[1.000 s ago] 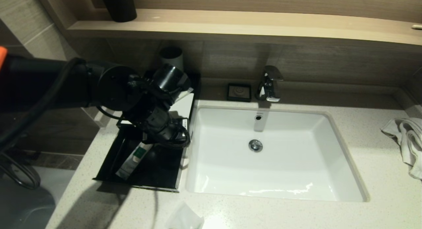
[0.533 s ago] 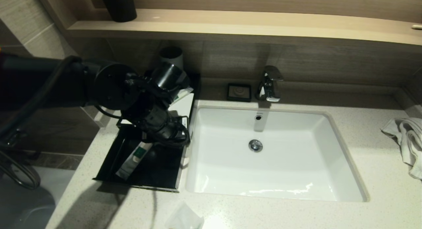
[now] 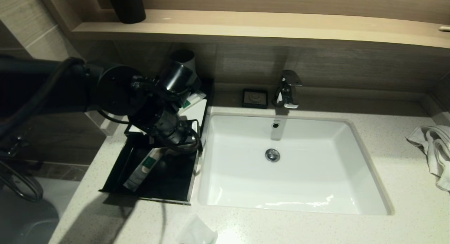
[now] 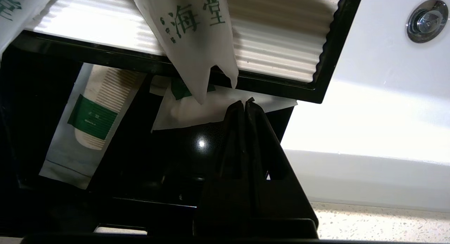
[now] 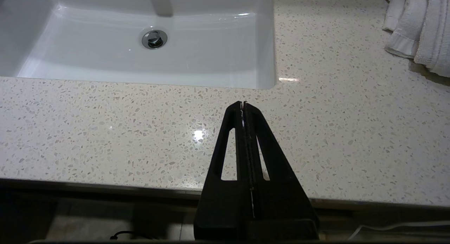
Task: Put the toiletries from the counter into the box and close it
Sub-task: Place the bathroom toiletry into the drawer
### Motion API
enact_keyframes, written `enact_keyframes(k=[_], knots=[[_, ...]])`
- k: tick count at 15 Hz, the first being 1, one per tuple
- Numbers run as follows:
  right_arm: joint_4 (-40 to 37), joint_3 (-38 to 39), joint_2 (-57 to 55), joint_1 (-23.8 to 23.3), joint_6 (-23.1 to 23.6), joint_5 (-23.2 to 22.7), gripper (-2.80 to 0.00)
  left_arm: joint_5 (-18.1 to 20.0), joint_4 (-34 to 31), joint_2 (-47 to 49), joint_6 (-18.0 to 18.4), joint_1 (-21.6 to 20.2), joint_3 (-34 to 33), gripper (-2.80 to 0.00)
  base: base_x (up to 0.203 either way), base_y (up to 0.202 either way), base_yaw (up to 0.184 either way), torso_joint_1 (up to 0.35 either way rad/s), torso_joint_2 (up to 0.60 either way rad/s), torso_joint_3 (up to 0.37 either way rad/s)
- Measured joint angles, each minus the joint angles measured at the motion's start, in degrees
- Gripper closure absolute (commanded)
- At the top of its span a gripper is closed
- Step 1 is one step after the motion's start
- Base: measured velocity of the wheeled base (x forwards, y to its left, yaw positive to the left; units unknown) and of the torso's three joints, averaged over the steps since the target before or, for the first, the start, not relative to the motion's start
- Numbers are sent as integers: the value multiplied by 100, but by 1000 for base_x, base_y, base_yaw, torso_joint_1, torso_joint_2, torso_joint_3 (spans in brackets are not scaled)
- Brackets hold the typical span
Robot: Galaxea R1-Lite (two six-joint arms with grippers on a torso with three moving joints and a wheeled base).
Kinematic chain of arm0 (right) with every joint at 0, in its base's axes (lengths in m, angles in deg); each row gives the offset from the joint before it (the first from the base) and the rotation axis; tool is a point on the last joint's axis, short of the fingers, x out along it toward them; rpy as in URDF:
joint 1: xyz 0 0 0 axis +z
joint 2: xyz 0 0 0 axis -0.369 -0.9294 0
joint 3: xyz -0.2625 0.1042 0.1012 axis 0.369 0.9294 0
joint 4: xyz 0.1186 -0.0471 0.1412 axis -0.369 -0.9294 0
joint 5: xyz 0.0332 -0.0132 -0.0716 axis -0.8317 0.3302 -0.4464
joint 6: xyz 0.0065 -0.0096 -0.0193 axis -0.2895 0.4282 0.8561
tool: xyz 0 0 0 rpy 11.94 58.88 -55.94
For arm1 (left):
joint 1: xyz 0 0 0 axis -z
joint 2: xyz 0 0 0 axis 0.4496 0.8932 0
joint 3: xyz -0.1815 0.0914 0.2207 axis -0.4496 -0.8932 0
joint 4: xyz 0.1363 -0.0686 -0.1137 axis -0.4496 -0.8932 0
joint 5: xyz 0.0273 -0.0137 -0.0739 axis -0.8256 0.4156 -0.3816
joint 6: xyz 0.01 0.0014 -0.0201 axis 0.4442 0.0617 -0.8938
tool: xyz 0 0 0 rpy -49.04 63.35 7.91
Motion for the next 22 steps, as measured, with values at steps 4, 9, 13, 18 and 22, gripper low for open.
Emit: enact_keyframes(k=[4,9,13,18,22], knots=[[0,0,0,0,-6,-4,0,2,-1,51,0,-9,-45,0,0,0,0,0,0,0],[0,0,0,2,-3,0,0,15,-1,73,-2,-9,-164,0,0,0,0,0,0,0],[-2,0,0,2,-6,-2,0,26,1,62,-5,0,-315,0,0,0,0,0,0,0],[-2,0,0,2,-1,-2,0,25,87,101,-4,2,-338,0,0,0,0,0,0,0],[-4,0,0,2,-1,-2,0,26,304,49,-11,15,-317,0,0,0,0,0,0,0]])
